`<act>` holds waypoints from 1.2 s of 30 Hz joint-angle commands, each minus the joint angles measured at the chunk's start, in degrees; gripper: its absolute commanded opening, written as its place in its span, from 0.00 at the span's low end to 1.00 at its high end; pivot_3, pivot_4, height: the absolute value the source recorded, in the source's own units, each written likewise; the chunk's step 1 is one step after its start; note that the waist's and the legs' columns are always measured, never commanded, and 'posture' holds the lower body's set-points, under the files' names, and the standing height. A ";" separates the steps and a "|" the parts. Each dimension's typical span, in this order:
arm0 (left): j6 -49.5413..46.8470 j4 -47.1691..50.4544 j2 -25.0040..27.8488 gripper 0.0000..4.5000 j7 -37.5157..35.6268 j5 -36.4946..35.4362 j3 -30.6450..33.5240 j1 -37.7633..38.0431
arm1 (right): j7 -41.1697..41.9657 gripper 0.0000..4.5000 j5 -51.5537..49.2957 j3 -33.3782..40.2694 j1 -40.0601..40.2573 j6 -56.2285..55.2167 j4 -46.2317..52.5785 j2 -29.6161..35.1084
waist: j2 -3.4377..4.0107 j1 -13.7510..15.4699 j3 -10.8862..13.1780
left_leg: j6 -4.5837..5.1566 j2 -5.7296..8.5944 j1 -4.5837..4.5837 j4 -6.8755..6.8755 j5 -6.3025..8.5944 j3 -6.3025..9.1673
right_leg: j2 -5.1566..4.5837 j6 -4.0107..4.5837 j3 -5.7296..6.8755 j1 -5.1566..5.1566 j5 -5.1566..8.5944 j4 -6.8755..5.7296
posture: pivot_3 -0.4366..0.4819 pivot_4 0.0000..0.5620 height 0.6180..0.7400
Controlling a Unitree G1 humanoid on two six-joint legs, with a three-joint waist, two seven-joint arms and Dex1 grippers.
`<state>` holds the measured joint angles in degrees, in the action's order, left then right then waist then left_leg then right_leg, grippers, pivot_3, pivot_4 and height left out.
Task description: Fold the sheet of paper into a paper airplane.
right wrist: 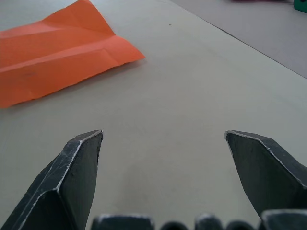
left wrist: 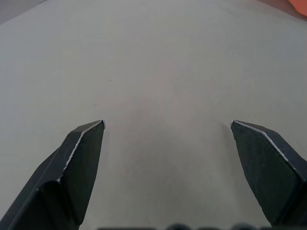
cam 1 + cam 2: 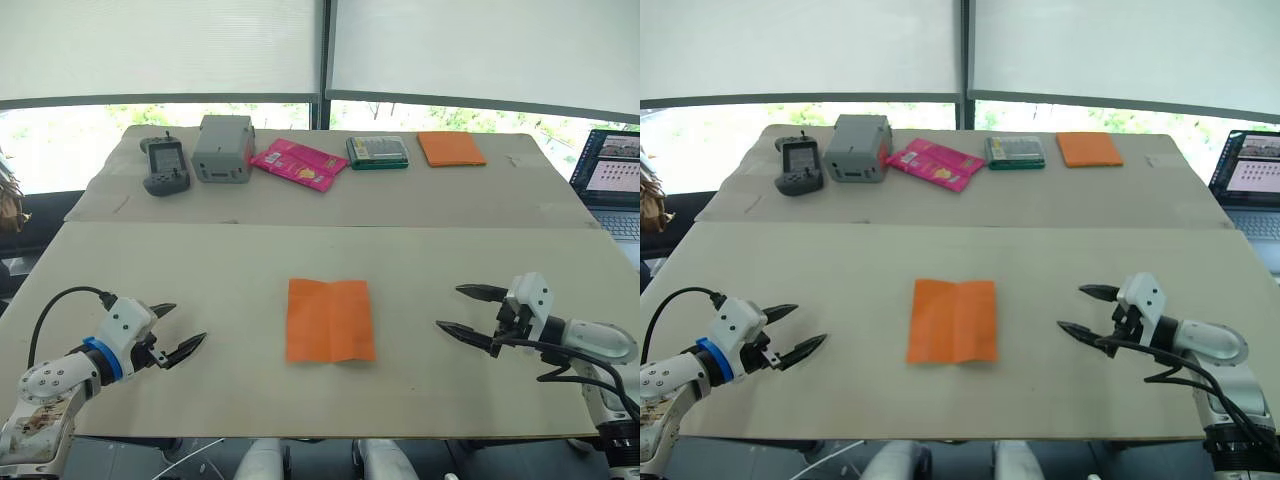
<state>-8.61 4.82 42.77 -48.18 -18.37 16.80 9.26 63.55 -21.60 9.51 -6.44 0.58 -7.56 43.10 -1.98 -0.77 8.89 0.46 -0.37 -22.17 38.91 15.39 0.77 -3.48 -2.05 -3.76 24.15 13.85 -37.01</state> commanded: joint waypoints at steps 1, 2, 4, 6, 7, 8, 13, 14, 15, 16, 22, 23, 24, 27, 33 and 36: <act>0.35 0.48 -0.29 0.99 -0.29 -0.87 0.75 -0.41 | -0.31 1.00 -1.75 1.45 -0.76 0.96 1.98 -0.06 | 0.00 0.00 0.00 | 0.00 0.00 0.00 0.00 0.00 0.00 | 0.00 0.00 0.00 0.00 0.00 0.00 | 0.48 0.27 1.00; 0.37 0.04 -0.67 0.99 -0.62 -1.51 0.87 -0.85 | -0.53 1.00 -2.01 1.64 -0.67 1.59 2.43 -0.04 | 0.00 0.01 0.00 | 0.00 0.00 0.00 0.00 0.00 -0.01 | 0.00 0.00 -0.01 0.00 0.00 0.00 | 0.48 0.27 1.00; 0.01 -0.19 -1.14 0.99 -1.14 -2.65 1.14 -1.48 | -0.76 1.00 -2.22 1.84 -0.61 2.38 3.08 0.08 | 0.00 0.04 0.00 | 0.00 0.00 0.00 0.00 0.00 -0.01 | -0.01 0.00 -0.01 0.00 0.00 0.00 | 0.48 0.27 1.00; -0.50 0.26 -0.93 0.99 -1.38 -2.99 1.20 -1.91 | -1.04 1.00 -2.50 1.97 -0.60 3.36 3.96 0.20 | 0.00 0.03 0.00 | 0.00 0.00 0.00 0.01 0.00 -0.01 | -0.01 0.00 -0.01 0.00 0.00 0.00 | 0.48 0.27 1.00; -0.89 0.54 -0.76 0.99 -1.41 -3.12 1.19 -2.17 | -1.20 1.00 -2.70 1.99 -0.61 3.97 4.51 0.31 | 0.00 0.04 0.00 | 0.00 0.00 -0.01 0.00 0.00 0.00 | 0.00 0.00 -0.01 0.00 0.00 0.00 | 0.48 0.27 1.00; -1.10 0.91 -0.62 0.99 -1.65 -3.44 1.22 -2.47 | -1.36 1.00 -3.05 2.02 -0.68 4.78 5.14 0.47 | 0.01 0.04 0.00 | 0.00 0.00 0.00 0.00 0.00 0.00 | 0.00 0.00 -0.01 0.00 0.00 0.00 | 0.48 0.27 1.00; -3.26 2.60 -0.04 0.99 -3.44 -5.62 1.56 -3.73 | -1.71 1.00 -4.30 2.33 -1.12 8.23 7.43 1.15 | 0.00 0.01 0.00 | 0.00 0.00 -0.01 0.00 0.00 -0.01 | 0.00 0.00 -0.01 0.00 0.00 -0.01 | 0.48 0.27 1.00; -4.64 3.81 0.58 0.99 -4.23 -6.80 1.36 -4.52 | -1.67 1.00 -4.26 2.16 -1.32 9.13 8.49 1.63 | 0.00 0.03 0.00 | 0.00 0.00 0.00 0.01 0.00 -0.01 | 0.00 0.00 -0.01 0.00 0.00 -0.01 | 0.48 0.27 1.00; -6.97 5.36 1.61 0.99 -4.95 -8.07 0.68 -6.08 | -0.92 1.00 -4.62 1.73 -1.29 10.74 10.55 2.67 | 0.01 0.11 0.00 | 0.00 0.00 -0.01 0.01 0.00 -0.01 | 0.00 0.00 -0.01 0.01 0.00 -0.01 | 0.48 0.27 1.00; -8.76 6.48 2.35 0.99 -5.48 -8.96 0.22 -7.20 | -0.39 1.00 -4.87 1.43 -1.25 12.00 12.12 3.40 | 0.02 0.20 0.01 | 0.01 0.00 -0.03 0.02 0.00 0.00 | 0.00 0.00 -0.01 0.02 0.00 -0.02 | 0.48 0.27 1.00; -22.03 15.67 6.18 0.99 -8.71 -18.58 -3.23 -14.62 | 0.50 1.00 -6.98 0.00 -0.64 19.34 20.60 6.13 | 0.03 0.06 0.01 | 0.03 0.01 -0.06 0.06 0.02 0.01 | 0.02 -0.01 0.01 0.01 0.00 -0.03 | 0.48 0.27 1.00; -22.71 15.93 6.82 0.99 -9.45 -18.47 -4.32 -15.56 | 0.61 1.00 -6.86 -0.15 -0.43 20.03 21.61 6.52 | 0.03 0.05 0.01 | 0.06 0.00 -0.04 0.05 0.03 0.01 | 0.04 -0.01 0.01 0.01 0.00 -0.03 | 0.48 0.27 1.00; -23.15 15.76 7.32 0.99 -10.18 -18.20 -5.32 -16.51 | 0.56 1.00 -6.76 -0.17 -0.31 20.50 22.30 6.73 | 0.03 0.02 0.01 | 0.07 0.00 -0.05 0.05 0.04 0.01 | 0.05 -0.01 0.01 0.02 0.00 -0.04 | 0.48 0.27 1.00; -23.57 14.73 8.13 0.99 -12.02 -17.67 -7.55 -18.89 | 0.13 1.00 -7.36 0.40 0.14 21.93 23.87 6.99 | 0.03 -0.15 0.01 | 0.07 0.01 -0.05 0.05 0.04 -0.01 | 0.10 -0.01 0.00 0.04 0.00 -0.03 | 0.48 0.27 1.00; -18.71 8.56 5.11 0.57 -16.14 -13.09 -15.36 -28.62 | -1.04 0.65 -10.50 3.11 4.10 26.08 29.38 6.97 | 0.03 0.60 0.01 | 0.07 0.23 -0.06 0.12 0.04 -0.01 | 0.07 -0.02 0.01 -0.02 0.01 0.01 | 0.48 0.27 1.00; -15.89 4.62 1.99 0.35 -17.15 -9.60 -19.77 -32.89 | -2.71 0.42 -10.82 3.55 6.27 27.15 32.38 6.69 | 0.03 0.78 0.01 | 0.07 0.32 -0.09 0.16 0.04 -0.01 | 0.05 -0.02 0.01 -0.02 0.01 0.01 | 0.48 0.27 1.00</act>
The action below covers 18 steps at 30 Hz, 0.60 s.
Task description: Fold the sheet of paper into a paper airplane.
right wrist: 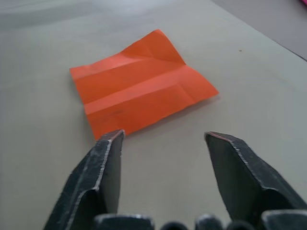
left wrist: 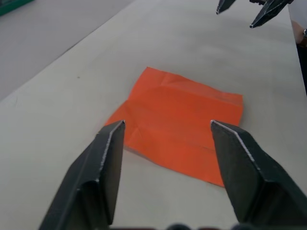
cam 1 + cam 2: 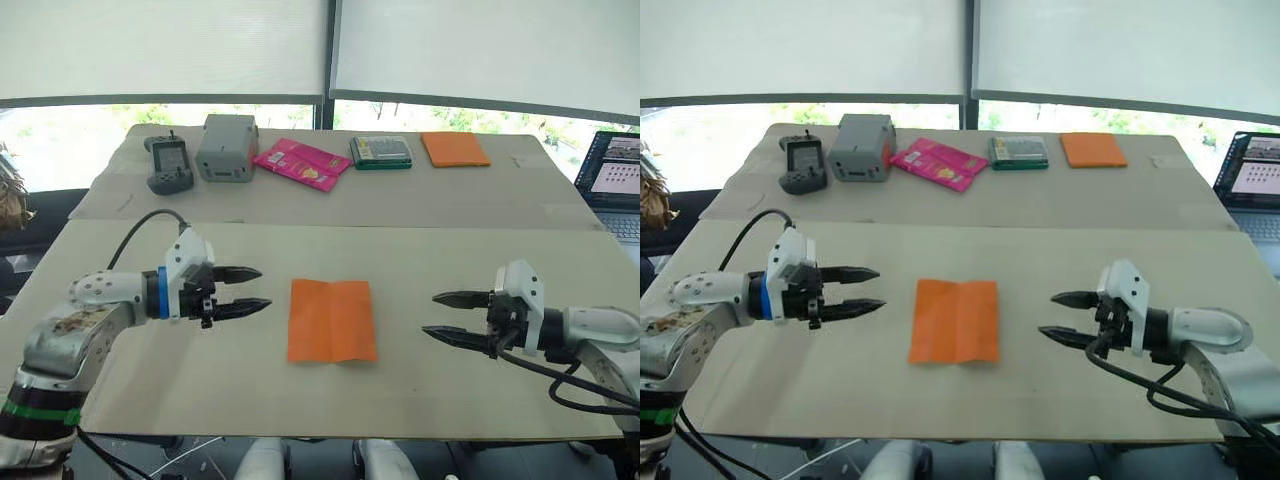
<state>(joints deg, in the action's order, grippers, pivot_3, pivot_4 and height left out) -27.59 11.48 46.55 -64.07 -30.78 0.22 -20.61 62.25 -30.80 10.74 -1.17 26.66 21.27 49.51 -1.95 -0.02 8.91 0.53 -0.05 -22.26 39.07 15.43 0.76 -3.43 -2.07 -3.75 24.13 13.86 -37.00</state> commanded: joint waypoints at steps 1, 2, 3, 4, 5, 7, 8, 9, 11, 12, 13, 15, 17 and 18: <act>4.05 -3.28 -2.97 0.28 -1.61 4.33 -5.07 -4.37 | -2.09 0.35 -1.48 2.39 1.79 1.24 4.47 0.14 | 0.00 0.05 0.00 | 0.00 0.01 -0.02 0.02 0.00 0.00 | 0.01 0.00 0.00 0.00 0.00 -0.01 | 0.48 0.27 1.00; 4.75 -4.78 -4.28 0.20 -1.91 5.81 -7.05 -5.73 | -2.83 0.27 -1.34 2.48 2.65 1.33 5.45 -0.09 | 0.00 0.16 0.00 | 0.00 0.01 -0.03 0.03 0.00 0.00 | 0.01 0.00 0.00 0.01 0.00 -0.01 | 0.48 0.27 1.00; 5.23 -6.01 -5.19 0.13 -2.38 6.87 -8.50 -6.63 | -3.59 0.19 -1.33 2.57 3.29 1.46 6.23 -0.38 | 0.00 0.18 0.00 | 0.00 0.03 -0.03 0.04 0.00 0.01 | 0.01 0.00 0.00 0.00 0.00 -0.01 | 0.48 0.27 1.00; 6.20 -7.26 -6.08 0.05 -2.80 8.07 -9.86 -7.30 | -4.38 0.12 -1.49 2.73 3.85 1.63 6.90 -0.76 | 0.00 0.17 0.00 | 0.01 0.04 -0.03 0.04 0.00 0.00 | 0.01 0.00 0.00 0.00 0.00 -0.01 | 0.48 0.27 1.00; 7.31 -8.65 -6.97 0.00 -2.99 9.44 -11.08 -7.92 | -5.10 0.03 -1.69 2.88 4.35 1.86 7.55 -1.14 | -0.01 0.16 0.00 | 0.01 0.04 -0.04 0.04 0.00 0.00 | 0.01 0.00 0.00 0.00 0.00 -0.01 | 0.48 0.27 1.00; 9.04 -11.59 -9.03 0.00 -2.86 11.88 -13.21 -9.00 | -6.26 0.00 -1.41 3.09 5.46 2.02 8.63 -1.49 | 0.00 0.02 0.00 | 0.02 0.04 -0.03 0.05 0.01 0.01 | 0.03 0.00 -0.01 0.01 0.00 -0.02 | 0.48 0.27 1.00; 9.99 -12.96 -9.80 0.00 -3.13 13.09 -14.26 -9.37 | -6.78 0.00 -1.15 3.14 5.94 1.89 9.10 -1.63 | -0.01 -0.02 0.00 | 0.02 0.04 -0.04 0.05 0.00 0.01 | 0.03 0.00 -0.02 0.02 0.00 -0.03 | 0.48 0.27 1.00; 11.21 -14.70 -10.88 0.00 -2.84 14.62 -15.37 -9.75 | -7.54 0.00 -1.09 3.33 6.47 2.06 9.63 -1.85 | -0.01 -0.03 0.00 | 0.02 0.03 -0.04 0.05 0.00 0.02 | 0.04 0.00 -0.01 0.02 0.00 -0.03 | 0.48 0.27 1.00; 13.42 -17.34 -12.39 0.00 -2.88 17.63 -17.87 -10.06 | -8.89 0.00 0.08 3.40 7.65 1.65 10.44 -1.86 | -0.01 0.00 0.00 | 0.02 0.04 -0.04 0.06 0.00 0.02 | 0.03 -0.01 -0.02 0.01 0.00 -0.04 | 0.48 0.27 1.00; 13.89 -18.21 -12.97 0.00 -2.66 18.56 -18.43 -10.02 | -9.41 0.00 0.37 3.40 7.97 1.60 10.65 -1.84 | -0.01 0.00 0.00 | 0.02 0.05 -0.04 0.07 0.00 0.02 | 0.03 -0.01 -0.02 0.00 0.00 -0.04 | 0.48 0.27 1.00; 14.20 -18.68 -13.33 0.00 -2.65 19.40 -19.03 -9.77 | -10.07 0.00 0.80 3.23 8.08 1.62 10.73 -1.88 | -0.01 0.01 0.00 | 0.03 0.06 -0.04 0.08 0.01 0.02 | 0.03 -0.01 -0.02 0.00 0.01 -0.04 | 0.48 0.27 1.00; 14.89 -19.17 -13.91 0.00 -2.25 21.03 -20.00 -9.13 | -11.84 0.00 2.72 2.29 7.91 2.00 10.26 -1.45 | -0.01 -0.03 0.00 | 0.03 0.06 -0.07 0.10 0.01 0.03 | 0.03 -0.01 -0.02 0.01 0.01 -0.04 | 0.48 0.27 1.00; 14.92 -19.05 -14.13 0.00 -1.57 22.71 -20.91 -8.39 | -13.21 0.00 5.69 0.82 6.98 1.31 9.01 -0.89 | -0.01 -0.03 0.00 | 0.03 0.05 -0.06 0.10 0.01 0.03 | 0.03 -0.02 -0.02 0.01 0.01 -0.05 | 0.48 0.27 1.00; 14.85 -18.85 -14.25 0.00 -1.51 23.15 -21.11 -8.01 | -13.88 0.00 6.37 0.34 6.23 1.46 8.38 -1.07 | -0.01 -0.02 0.00 | 0.03 0.05 -0.06 0.10 0.01 0.03 | 0.03 -0.02 -0.02 0.01 0.01 -0.05 | 0.48 0.27 1.00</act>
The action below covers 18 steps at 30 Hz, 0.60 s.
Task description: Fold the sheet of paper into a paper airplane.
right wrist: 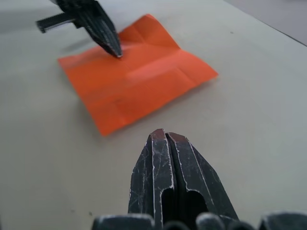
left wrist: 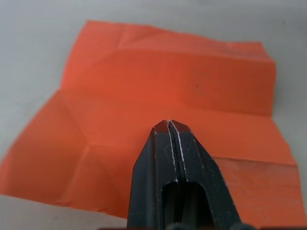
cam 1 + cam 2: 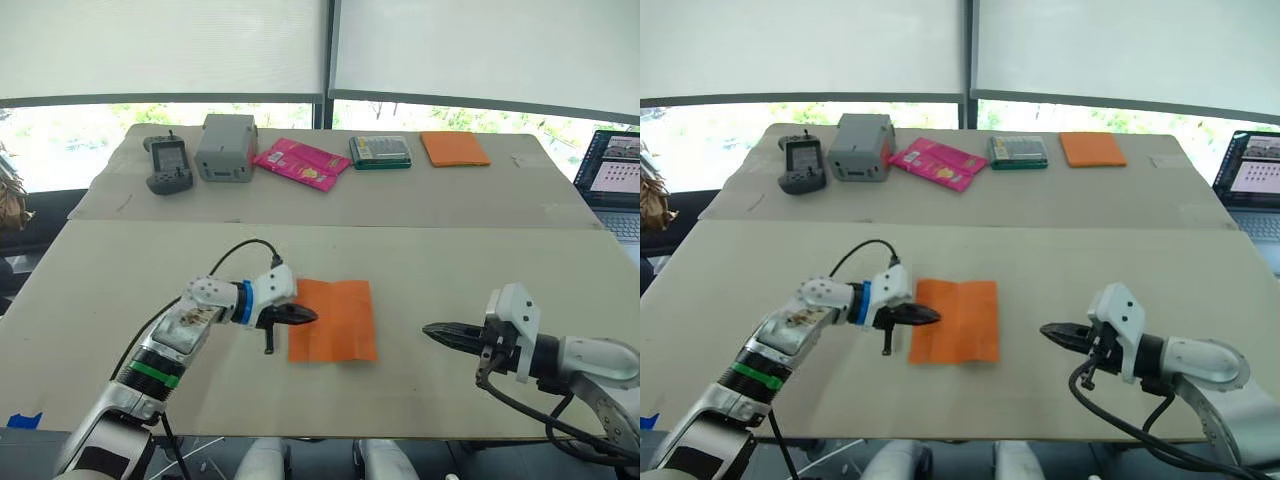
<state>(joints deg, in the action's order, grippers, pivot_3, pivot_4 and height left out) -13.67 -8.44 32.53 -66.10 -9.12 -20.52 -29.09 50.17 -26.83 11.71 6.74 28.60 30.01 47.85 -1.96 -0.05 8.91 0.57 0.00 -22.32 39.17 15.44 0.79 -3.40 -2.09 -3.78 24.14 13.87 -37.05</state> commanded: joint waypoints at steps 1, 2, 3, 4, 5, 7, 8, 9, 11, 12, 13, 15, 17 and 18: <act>0.61 1.31 -0.31 0.00 0.69 1.79 -0.49 0.96 | -2.35 0.00 2.94 -1.32 -2.74 -0.29 -1.18 0.16 | 0.00 -0.04 0.00 | 0.00 0.00 0.01 0.00 0.00 0.00 | 0.00 0.00 0.00 -0.01 0.00 -0.01 | 0.48 0.27 1.00; 0.42 1.45 -0.28 0.00 0.91 2.20 -0.62 1.44 | -2.55 0.00 3.82 -2.50 -3.96 -0.62 -2.22 -0.18 | 0.01 -0.05 -0.01 | 0.00 0.00 0.03 0.01 0.00 -0.01 | 0.00 0.00 0.00 -0.02 0.00 -0.01 | 0.48 0.27 1.00; 0.33 1.34 -0.17 0.00 1.26 2.67 -0.66 1.93 | -2.89 0.00 4.92 -4.33 -5.67 -0.96 -3.70 -0.76 | 0.00 -0.12 -0.01 | 0.00 0.00 0.03 0.01 0.00 -0.01 | 0.00 0.00 -0.01 -0.03 0.00 -0.01 | 0.48 0.27 1.00; 0.42 1.08 -0.18 0.00 1.64 3.10 -0.62 2.20 | -2.90 0.00 6.07 -6.08 -7.11 -1.38 -5.11 -1.07 | 0.00 -0.20 -0.01 | 0.00 -0.01 0.06 0.01 0.00 -0.01 | 0.00 0.00 -0.01 -0.05 0.00 -0.01 | 0.48 0.27 1.00; 0.39 0.93 -0.20 0.00 1.89 3.25 -0.46 2.50 | -2.43 0.00 8.33 -8.98 -9.19 -2.48 -7.21 -1.06 | 0.01 -0.23 -0.01 | 0.00 -0.01 0.09 0.01 0.00 -0.01 | 0.00 0.00 -0.01 -0.08 0.00 -0.01 | 0.48 0.27 1.00; 0.15 1.04 -0.30 0.00 2.35 3.30 -0.11 3.02 | -1.29 0.00 11.33 -14.06 -14.38 -4.21 -12.26 -2.63 | 0.02 -0.39 -0.02 | 0.00 -0.01 0.12 0.01 0.00 -0.01 | 0.00 0.00 -0.01 -0.10 0.00 -0.02 | 0.48 0.27 1.00; 0.05 1.19 -0.36 0.00 2.51 3.32 0.03 3.23 | -0.77 0.00 12.25 -15.86 -16.56 -4.94 -14.42 -3.46 | 0.02 -0.53 -0.03 | 0.00 0.00 0.12 0.01 0.00 -0.02 | 0.00 0.00 -0.01 -0.10 0.00 -0.02 | 0.48 0.27 1.00; 0.06 1.36 -0.34 0.00 2.73 3.44 0.18 3.57 | 0.14 0.00 13.09 -17.81 -18.90 -5.69 -17.11 -4.59 | 0.03 -0.64 -0.03 | 0.00 0.00 0.14 0.01 0.00 -0.03 | 0.00 0.00 -0.01 -0.11 0.00 -0.02 | 0.48 0.27 1.00; -0.07 1.79 -0.43 0.00 3.22 3.60 0.42 4.23 | 1.49 0.00 15.07 -20.72 -22.51 -7.64 -22.27 -6.31 | 0.05 -0.61 -0.04 | 0.00 0.00 0.14 0.02 0.00 -0.02 | 0.00 0.00 -0.02 -0.11 0.00 -0.03 | 0.48 0.27 1.00; -0.29 2.27 -0.36 0.00 3.52 3.66 0.53 4.79 | 2.77 0.00 16.84 -22.73 -24.31 -10.03 -25.29 -6.76 | 0.06 -0.61 -0.05 | 0.00 0.00 0.14 0.02 0.00 -0.01 | 0.00 0.00 -0.01 -0.10 0.00 -0.03 | 0.48 0.27 1.00; -0.54 2.71 -0.35 0.00 3.75 3.72 0.57 5.17 | 3.75 0.00 18.06 -23.92 -25.38 -11.96 -27.36 -6.95 | 0.06 -0.53 -0.05 | 0.00 0.00 0.12 0.02 0.00 -0.01 | 0.00 0.00 -0.01 -0.09 0.00 -0.04 | 0.48 0.27 1.00; -1.11 3.94 -0.20 0.00 4.45 3.59 0.94 6.30 | 6.72 0.00 17.34 -25.21 -27.23 -14.12 -29.57 -8.38 | 0.06 -0.61 -0.05 | 0.01 0.02 0.11 0.02 0.00 -0.01 | -0.02 0.00 -0.01 -0.07 0.00 -0.04 | 0.48 0.27 1.00; -1.85 4.93 -0.18 0.00 5.17 3.51 1.23 7.11 | 8.85 0.00 15.89 -25.12 -28.03 -15.08 -30.18 -9.57 | 0.06 -0.62 -0.05 | 0.04 0.00 0.11 0.02 0.02 -0.01 | -0.03 0.00 -0.01 -0.08 0.00 -0.04 | 0.48 0.27 1.00; -2.24 5.47 -0.03 0.00 5.62 3.47 1.48 7.70 | 10.05 0.00 14.51 -24.73 -28.55 -15.31 -30.07 -10.60 | 0.06 -0.65 -0.05 | 0.04 -0.02 0.12 0.02 0.02 0.00 | -0.01 0.00 -0.01 -0.08 0.00 -0.04 | 0.48 0.27 1.00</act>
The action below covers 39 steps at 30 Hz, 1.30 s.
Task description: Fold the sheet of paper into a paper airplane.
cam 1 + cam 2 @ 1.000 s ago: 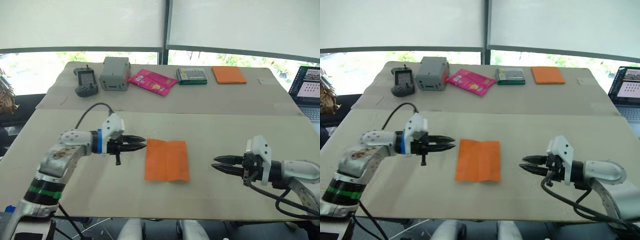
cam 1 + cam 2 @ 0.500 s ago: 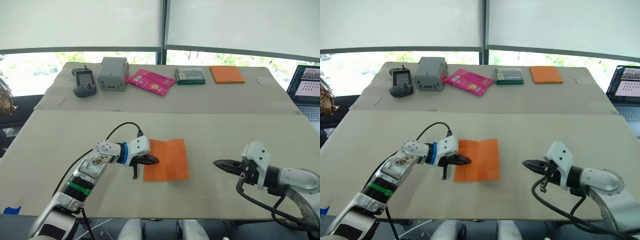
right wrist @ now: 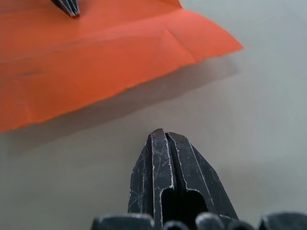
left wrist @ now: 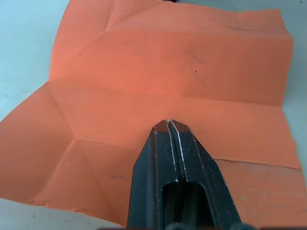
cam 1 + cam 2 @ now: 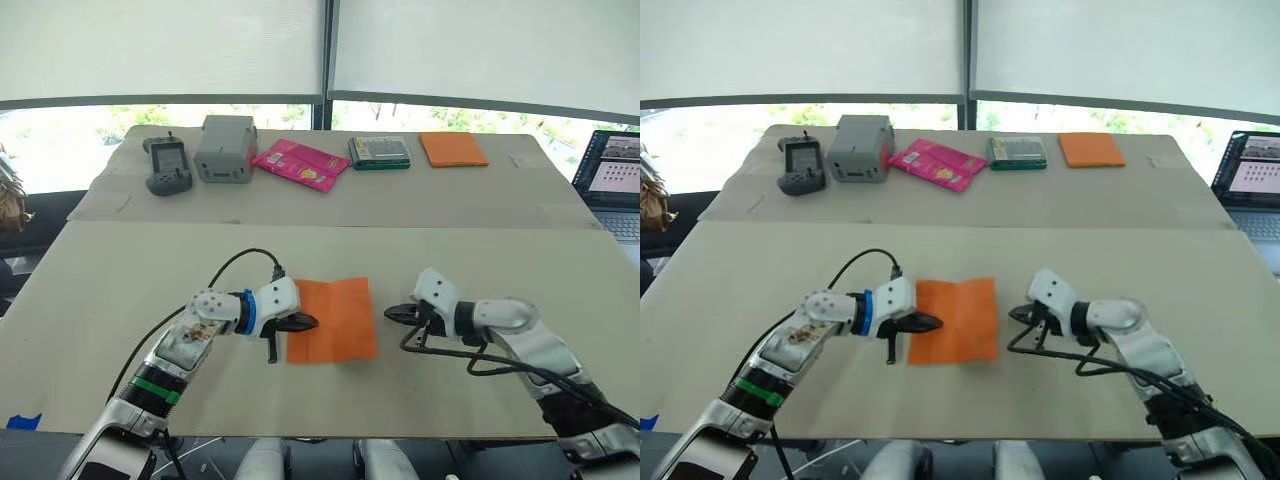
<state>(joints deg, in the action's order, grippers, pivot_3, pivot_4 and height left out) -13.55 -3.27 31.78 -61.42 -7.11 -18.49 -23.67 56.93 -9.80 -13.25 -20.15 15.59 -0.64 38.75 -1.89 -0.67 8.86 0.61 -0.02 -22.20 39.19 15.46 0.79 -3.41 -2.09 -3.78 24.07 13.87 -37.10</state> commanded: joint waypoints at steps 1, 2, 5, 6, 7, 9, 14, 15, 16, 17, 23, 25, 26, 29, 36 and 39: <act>-3.02 0.92 0.78 0.00 1.64 1.40 -0.15 2.91 | 4.25 0.00 -4.52 1.11 -2.38 -1.86 0.98 -2.86 | 0.01 -0.05 0.00 | 0.00 -0.01 0.00 0.00 0.00 0.00 | 0.00 0.00 0.00 0.00 0.00 -0.01 | 0.48 0.27 1.00; -3.61 1.43 0.83 0.00 2.36 1.48 0.22 3.42 | 4.83 0.00 -6.08 1.98 -3.11 -1.39 1.26 -4.12 | 0.01 -0.18 0.00 | 0.00 -0.02 0.01 0.00 0.00 0.00 | 0.00 0.00 0.00 0.00 0.00 -0.03 | 0.48 0.27 1.00; -5.15 2.62 0.90 0.00 3.82 1.55 1.01 4.59 | 5.73 0.00 -8.61 3.17 -4.63 -0.13 1.88 -6.48 | 0.02 -0.23 -0.01 | 0.00 -0.05 0.05 0.00 0.00 0.01 | 0.01 0.00 -0.01 0.00 0.00 -0.07 | 0.48 0.27 1.00; -5.66 2.97 0.86 0.00 4.37 1.39 1.33 4.98 | 6.06 0.00 -9.19 2.96 -4.98 0.08 2.22 -7.23 | 0.02 -0.20 -0.01 | 0.00 -0.05 0.06 0.00 0.00 0.01 | 0.01 0.00 -0.01 0.00 0.00 -0.08 | 0.48 0.27 1.00; -6.01 3.28 0.84 0.00 4.78 1.27 1.55 5.26 | 6.24 0.00 -9.59 2.71 -5.23 0.25 2.48 -7.84 | 0.03 -0.19 -0.02 | 0.00 -0.07 0.06 0.00 0.00 0.02 | 0.00 0.00 -0.01 -0.01 0.00 -0.08 | 0.48 0.27 1.00; -6.72 3.87 0.70 0.00 5.28 0.74 2.04 5.77 | 5.83 0.00 -9.78 2.11 -5.86 0.95 2.63 -9.27 | 0.03 -0.17 -0.02 | 0.00 -0.11 0.06 0.00 0.00 0.02 | 0.00 0.00 0.00 -0.01 0.00 -0.08 | 0.48 0.27 1.00; -9.27 5.71 0.37 0.00 6.94 -0.75 4.09 6.90 | 3.94 0.00 -3.84 -3.02 -7.63 -0.82 -1.45 -12.91 | 0.05 -0.24 -0.03 | 0.00 -0.11 0.09 -0.01 0.00 0.01 | 0.00 0.01 -0.01 0.01 0.00 -0.11 | 0.48 0.27 1.00; -9.65 6.14 0.59 0.00 7.26 -0.86 4.42 7.13 | 3.52 0.00 -1.97 -4.24 -8.02 -1.59 -2.25 -13.17 | 0.06 -0.23 -0.03 | 0.00 -0.11 0.10 -0.01 0.00 0.01 | 0.01 0.01 0.00 0.01 0.00 -0.11 | 0.48 0.27 1.00; -9.82 6.49 1.02 0.00 7.65 -0.76 4.81 7.45 | 3.06 0.00 -0.16 -5.44 -8.49 -2.65 -2.95 -13.60 | 0.06 -0.24 -0.03 | 0.00 -0.10 0.08 -0.01 0.00 0.01 | 0.01 0.01 0.00 0.04 0.00 -0.12 | 0.48 0.27 1.00; -9.87 6.83 1.57 0.00 7.58 -0.91 5.23 7.84 | 2.65 0.00 0.50 -6.07 -8.89 -2.62 -3.23 -14.34 | 0.06 -0.28 -0.03 | -0.01 -0.08 0.08 -0.01 0.00 0.00 | 0.00 0.01 0.00 0.05 -0.01 -0.13 | 0.48 0.27 1.00; -11.10 7.76 3.85 0.00 7.00 -3.35 8.78 9.41 | 2.42 0.00 3.95 -9.24 -9.82 -3.27 -4.82 -16.33 | 0.07 -0.48 -0.04 | -0.01 -0.10 0.10 -0.07 0.00 0.01 | 0.01 0.02 0.01 0.09 -0.01 -0.13 | 0.48 0.27 1.00; -11.31 8.03 3.99 0.00 6.95 -3.90 9.29 9.73 | 2.51 0.00 4.44 -9.67 -9.85 -3.15 -5.18 -17.05 | 0.07 -0.48 -0.04 | -0.01 -0.12 0.08 -0.07 0.00 0.00 | -0.02 0.02 0.01 0.09 -0.01 -0.13 | 0.48 0.27 1.00; -11.38 8.18 3.99 0.00 6.94 -4.14 9.40 9.85 | 2.53 0.00 4.62 -9.75 -9.87 -2.95 -5.29 -17.33 | 0.07 -0.47 -0.04 | -0.01 -0.12 0.08 -0.07 0.00 0.00 | -0.02 0.02 0.01 0.09 -0.01 -0.12 | 0.48 0.27 1.00; -13.08 8.96 3.18 0.00 7.57 -7.51 12.79 9.39 | 2.08 0.00 7.80 -11.90 -10.51 -1.97 -7.07 -17.38 | 0.07 -0.47 -0.04 | -0.01 -0.12 0.08 -0.07 0.00 0.00 | -0.01 0.02 0.01 0.10 -0.01 -0.12 | 0.48 0.27 1.00; -13.68 10.24 0.05 0.00 6.41 -17.66 20.61 5.27 | 0.55 0.00 11.82 -14.40 -11.29 2.60 -8.97 -17.27 | 0.06 -0.49 -0.05 | -0.02 -0.15 0.11 -0.07 0.00 0.03 | -0.01 0.02 0.06 0.07 -0.01 -0.13 | 0.48 0.27 1.00; -13.85 11.53 0.40 0.00 4.58 -17.52 17.70 5.07 | -0.16 0.00 12.06 -14.36 -11.29 3.71 -8.78 -17.41 | 0.07 -0.50 -0.06 | -0.02 -0.14 0.13 -0.07 0.00 0.03 | -0.03 0.02 0.05 0.04 -0.01 -0.12 | 0.48 0.27 1.00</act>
<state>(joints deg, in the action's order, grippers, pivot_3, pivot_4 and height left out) -27.49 6.10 32.13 -55.48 -23.86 0.75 -18.11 58.29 -0.61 -26.24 -32.29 16.72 -7.58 21.00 -1.82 -1.18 8.80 0.59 -0.16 -22.07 39.11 15.46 0.82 -3.44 -2.07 -3.73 24.11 13.86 -37.22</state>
